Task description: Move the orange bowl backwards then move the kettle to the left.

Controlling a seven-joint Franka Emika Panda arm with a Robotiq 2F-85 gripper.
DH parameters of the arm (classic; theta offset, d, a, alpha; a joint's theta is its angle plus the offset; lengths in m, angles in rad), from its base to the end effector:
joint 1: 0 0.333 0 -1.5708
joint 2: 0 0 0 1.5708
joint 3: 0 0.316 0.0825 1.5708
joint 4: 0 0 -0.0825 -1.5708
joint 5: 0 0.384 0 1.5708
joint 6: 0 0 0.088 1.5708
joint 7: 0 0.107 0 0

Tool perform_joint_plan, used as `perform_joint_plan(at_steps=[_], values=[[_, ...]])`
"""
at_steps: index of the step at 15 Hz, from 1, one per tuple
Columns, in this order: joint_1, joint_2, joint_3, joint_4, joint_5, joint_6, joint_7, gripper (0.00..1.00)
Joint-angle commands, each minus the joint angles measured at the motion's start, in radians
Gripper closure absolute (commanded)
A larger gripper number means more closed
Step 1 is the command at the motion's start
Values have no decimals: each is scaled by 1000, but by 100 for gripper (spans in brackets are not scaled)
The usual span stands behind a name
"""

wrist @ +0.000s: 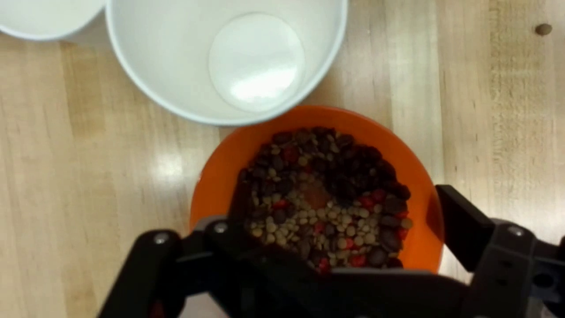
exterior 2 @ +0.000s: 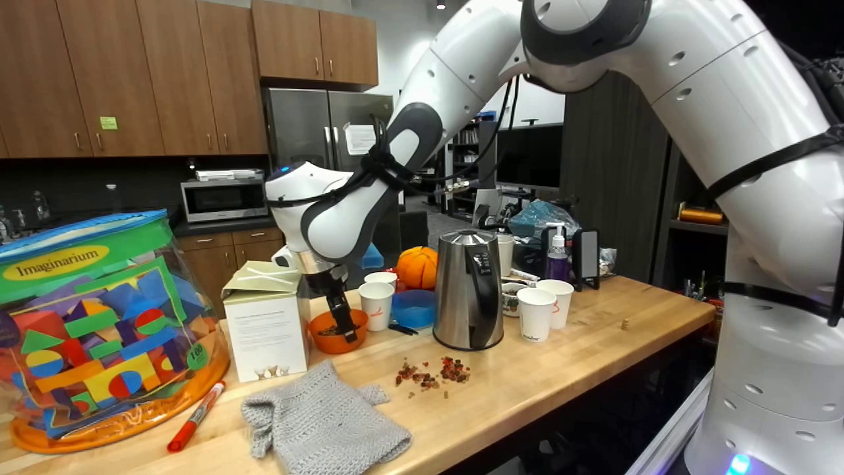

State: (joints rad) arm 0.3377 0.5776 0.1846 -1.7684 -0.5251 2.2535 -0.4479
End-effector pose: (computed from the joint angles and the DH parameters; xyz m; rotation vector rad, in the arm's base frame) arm 0.5787 0.3063 0.2351 2.2710 1.7165 -0.0832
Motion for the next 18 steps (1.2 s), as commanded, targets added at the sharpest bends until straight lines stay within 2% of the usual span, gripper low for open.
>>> perform_joint_plan(at_steps=[1,18], values=[[-18,12,1,23,12,19,7,0],[-63,66,5,69,96,65,-16,0]])
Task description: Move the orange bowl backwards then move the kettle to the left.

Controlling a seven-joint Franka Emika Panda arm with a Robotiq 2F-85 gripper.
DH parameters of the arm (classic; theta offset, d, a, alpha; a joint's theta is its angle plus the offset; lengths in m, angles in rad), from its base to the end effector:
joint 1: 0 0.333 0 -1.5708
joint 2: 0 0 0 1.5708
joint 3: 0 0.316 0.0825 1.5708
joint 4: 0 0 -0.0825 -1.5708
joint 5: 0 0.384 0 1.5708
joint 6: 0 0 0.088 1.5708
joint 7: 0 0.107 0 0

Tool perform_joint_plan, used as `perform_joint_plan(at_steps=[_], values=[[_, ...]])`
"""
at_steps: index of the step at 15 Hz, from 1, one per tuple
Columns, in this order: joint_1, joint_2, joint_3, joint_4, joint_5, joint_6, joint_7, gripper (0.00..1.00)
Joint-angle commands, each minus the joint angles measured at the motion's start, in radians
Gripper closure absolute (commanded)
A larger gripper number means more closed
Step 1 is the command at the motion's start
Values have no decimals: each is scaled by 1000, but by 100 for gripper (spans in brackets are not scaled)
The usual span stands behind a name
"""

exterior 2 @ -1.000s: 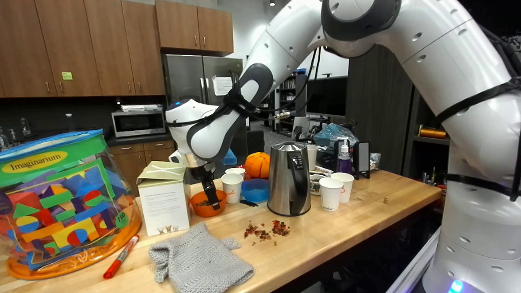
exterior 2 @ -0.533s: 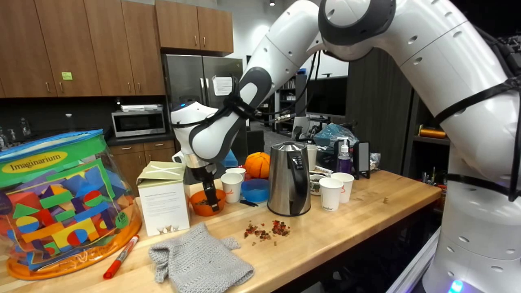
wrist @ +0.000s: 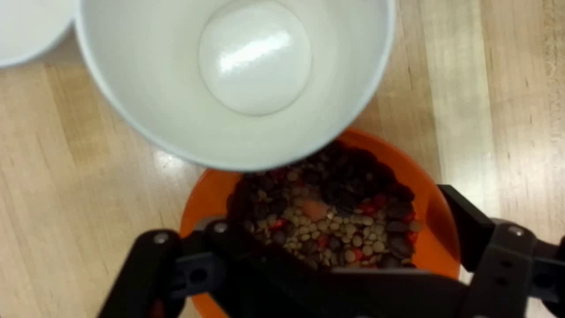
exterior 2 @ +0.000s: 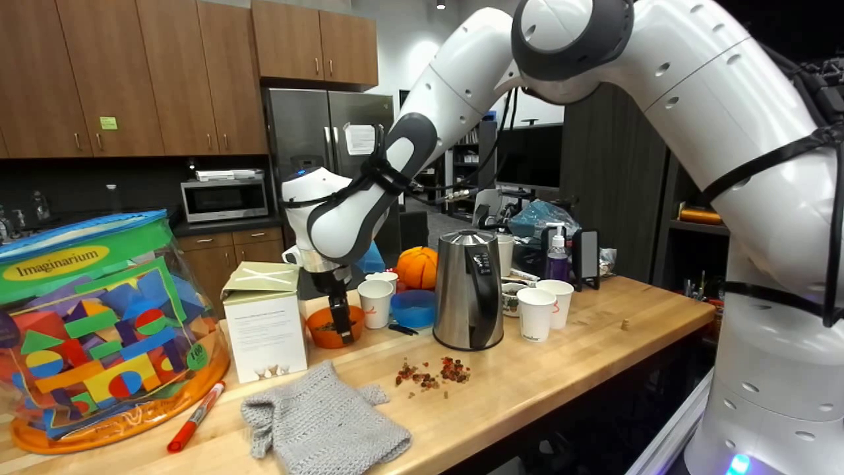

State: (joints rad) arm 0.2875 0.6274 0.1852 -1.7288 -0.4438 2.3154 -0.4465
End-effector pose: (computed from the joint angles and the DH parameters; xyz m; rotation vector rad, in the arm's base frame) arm 0.6033 0.2867 0.2232 2.4233 1.6442 -0.0239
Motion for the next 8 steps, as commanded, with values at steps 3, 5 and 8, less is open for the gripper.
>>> perform_joint_plan(at_steps=[3,5,8], values=[[-16,26,5,51,18,1,-21,0],[-19,34,5,67,21,-1,-26,0],[-18,46,2,98,16,-9,-32,0]])
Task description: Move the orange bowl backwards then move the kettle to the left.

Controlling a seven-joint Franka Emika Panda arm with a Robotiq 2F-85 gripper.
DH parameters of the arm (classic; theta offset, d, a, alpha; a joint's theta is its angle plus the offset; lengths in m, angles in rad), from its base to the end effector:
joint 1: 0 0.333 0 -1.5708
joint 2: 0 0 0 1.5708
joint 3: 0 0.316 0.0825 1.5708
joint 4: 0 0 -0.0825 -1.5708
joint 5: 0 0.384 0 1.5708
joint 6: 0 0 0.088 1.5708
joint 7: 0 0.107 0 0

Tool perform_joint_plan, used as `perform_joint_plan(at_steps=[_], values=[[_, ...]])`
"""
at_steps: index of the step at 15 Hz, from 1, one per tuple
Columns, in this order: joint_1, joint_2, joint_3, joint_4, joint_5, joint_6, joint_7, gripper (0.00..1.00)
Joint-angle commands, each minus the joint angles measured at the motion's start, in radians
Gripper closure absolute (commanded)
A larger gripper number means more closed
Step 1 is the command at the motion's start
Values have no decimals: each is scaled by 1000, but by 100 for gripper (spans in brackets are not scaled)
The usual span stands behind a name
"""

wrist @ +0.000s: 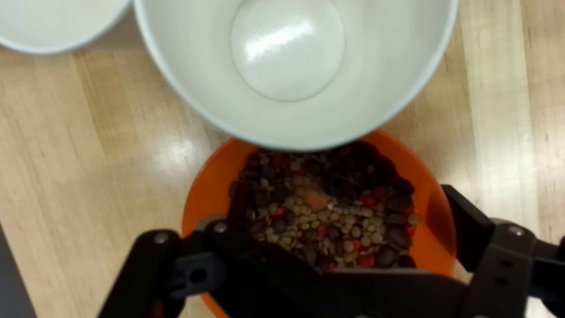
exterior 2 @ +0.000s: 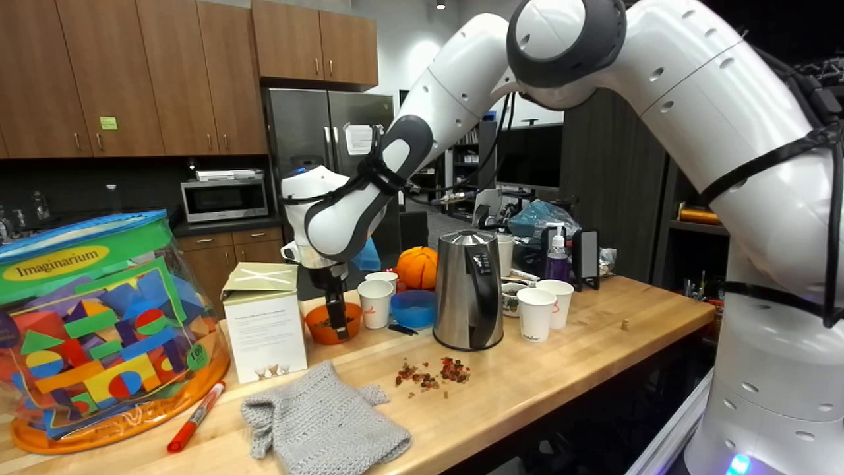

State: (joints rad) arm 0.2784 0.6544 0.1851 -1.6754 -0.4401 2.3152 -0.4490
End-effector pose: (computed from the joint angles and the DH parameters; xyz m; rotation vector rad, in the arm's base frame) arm 0.6193 0.2850 0.2275 2.4400 1.6237 0.0119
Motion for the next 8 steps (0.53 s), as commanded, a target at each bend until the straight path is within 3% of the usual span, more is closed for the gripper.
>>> perform_joint_plan(at_steps=[1,8], values=[[-9,22,2,52,12,-10,-32,0],[-8,66,4,118,18,-18,-54,0]])
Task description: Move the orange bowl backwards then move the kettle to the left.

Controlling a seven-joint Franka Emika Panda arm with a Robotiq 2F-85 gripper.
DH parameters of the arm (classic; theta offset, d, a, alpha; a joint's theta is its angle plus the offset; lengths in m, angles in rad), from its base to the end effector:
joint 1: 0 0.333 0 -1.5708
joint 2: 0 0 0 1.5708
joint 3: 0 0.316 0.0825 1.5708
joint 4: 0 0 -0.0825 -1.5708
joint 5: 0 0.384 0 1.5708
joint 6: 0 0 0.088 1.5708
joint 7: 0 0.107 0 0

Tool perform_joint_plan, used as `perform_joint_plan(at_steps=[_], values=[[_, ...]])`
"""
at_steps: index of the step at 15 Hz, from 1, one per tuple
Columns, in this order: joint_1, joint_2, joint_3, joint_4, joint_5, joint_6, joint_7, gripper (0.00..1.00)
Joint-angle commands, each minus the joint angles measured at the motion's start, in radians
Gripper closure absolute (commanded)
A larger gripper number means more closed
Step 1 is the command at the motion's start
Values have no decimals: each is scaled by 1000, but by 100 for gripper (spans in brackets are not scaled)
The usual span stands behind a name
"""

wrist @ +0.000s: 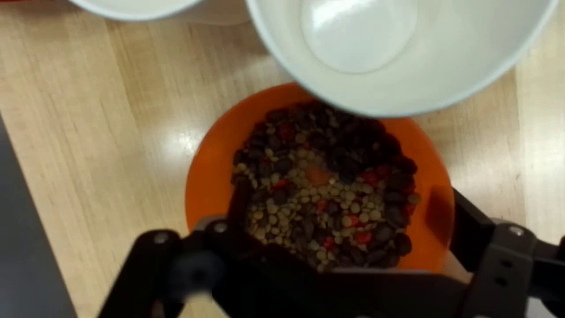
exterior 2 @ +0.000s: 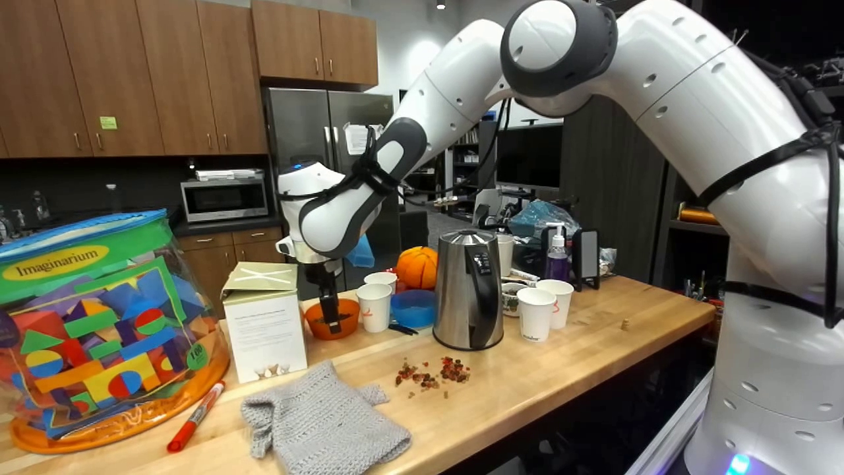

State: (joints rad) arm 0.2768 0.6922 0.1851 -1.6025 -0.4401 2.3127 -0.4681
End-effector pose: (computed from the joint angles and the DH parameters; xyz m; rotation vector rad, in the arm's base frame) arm 0.6373 0.2884 0.2327 2.4346 1.6291 0.0557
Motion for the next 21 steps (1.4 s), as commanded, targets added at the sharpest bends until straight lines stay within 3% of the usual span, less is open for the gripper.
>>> perform_joint_plan(at_steps=[1,21], values=[[-7,35,4,52,18,-15,-37,0],[-23,80,-19,155,13,-67,-71,0]])
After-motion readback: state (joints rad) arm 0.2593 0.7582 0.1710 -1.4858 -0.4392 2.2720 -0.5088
